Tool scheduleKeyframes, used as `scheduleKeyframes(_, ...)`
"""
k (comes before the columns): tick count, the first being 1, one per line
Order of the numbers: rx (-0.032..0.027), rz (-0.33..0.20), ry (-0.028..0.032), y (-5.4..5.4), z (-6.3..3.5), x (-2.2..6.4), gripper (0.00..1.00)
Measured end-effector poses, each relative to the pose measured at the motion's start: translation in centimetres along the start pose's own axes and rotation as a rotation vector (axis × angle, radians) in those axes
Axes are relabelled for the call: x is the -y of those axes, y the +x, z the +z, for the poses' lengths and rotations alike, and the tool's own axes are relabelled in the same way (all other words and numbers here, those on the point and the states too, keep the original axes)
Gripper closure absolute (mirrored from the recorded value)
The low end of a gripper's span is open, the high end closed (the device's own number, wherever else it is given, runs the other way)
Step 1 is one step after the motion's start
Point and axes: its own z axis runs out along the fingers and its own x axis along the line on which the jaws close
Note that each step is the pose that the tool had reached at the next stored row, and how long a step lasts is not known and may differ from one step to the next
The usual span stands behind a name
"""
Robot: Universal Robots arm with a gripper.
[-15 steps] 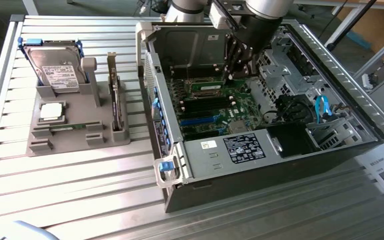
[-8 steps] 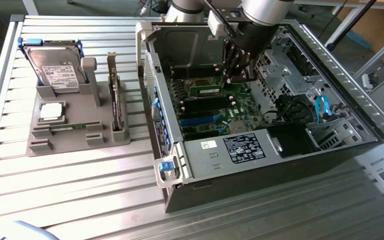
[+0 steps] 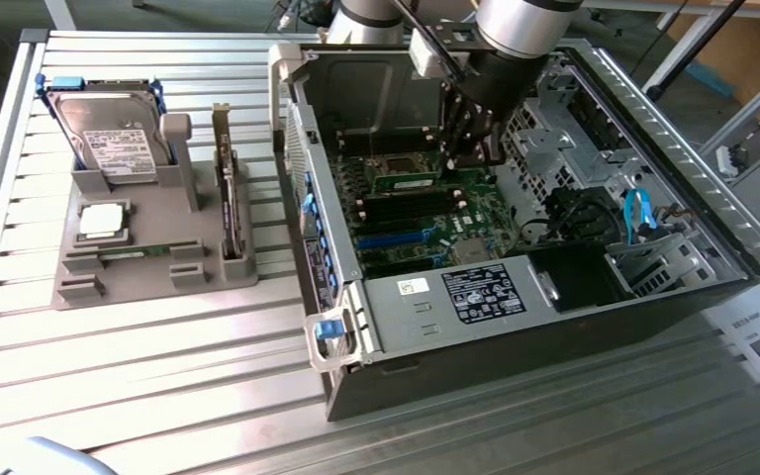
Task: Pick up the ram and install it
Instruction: 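Insert the ram into the slot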
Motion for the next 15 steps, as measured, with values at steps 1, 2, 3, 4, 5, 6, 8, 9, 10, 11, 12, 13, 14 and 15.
scheduleKeyframes(1, 0.0, 0.0, 0.0, 0.0, 0.0, 0.0, 0.88)
scheduleKeyframes(2, 0.0, 0.0, 0.0, 0.0, 0.0, 0.04, 0.88)
scheduleKeyframes(3, 0.0, 0.0, 0.0, 0.0, 0.0, 0.13, 0.88)
scheduleKeyframes(4, 0.0001, 0.0, 0.0001, 0.0, 0.0, 0.24, 0.88)
scheduleKeyframes(5, 0.0001, 0.0, 0.0001, 0.0, 0.0, 0.35, 0.88)
scheduleKeyframes(6, 0.0001, 0.0, 0.0001, -0.01, -0.01, 0.46, 0.88)
scheduleKeyframes(8, 0.0001, 0.0, 0.0001, -0.01, -0.02, 0.67, 0.88)
scheduleKeyframes(9, 0.0001, 0.0, 0.0001, -0.01, -0.02, 0.75, 0.88)
scheduleKeyframes(10, 0.0001, 0.0, 0.0001, -0.02, -0.02, 0.81, 0.88)
scheduleKeyframes(11, 0.0001, 0.0, 0.0001, -0.02, -0.02, 0.85, 0.88)
scheduleKeyframes(12, 0.0001, 0.0, 0.0, -0.02, -0.02, 0.86, 0.88)
scheduleKeyframes(13, 0.0001, 0.0, 0.0001, -0.02, -0.03, 0.86, 0.88)
scheduleKeyframes(14, 0.0001, 0.0, 0.0001, -0.02, -0.02, 0.86, 0.88)
scheduleKeyframes(15, 0.0001, 0.0, 0.0, -0.02, -0.02, 0.86, 0.88)
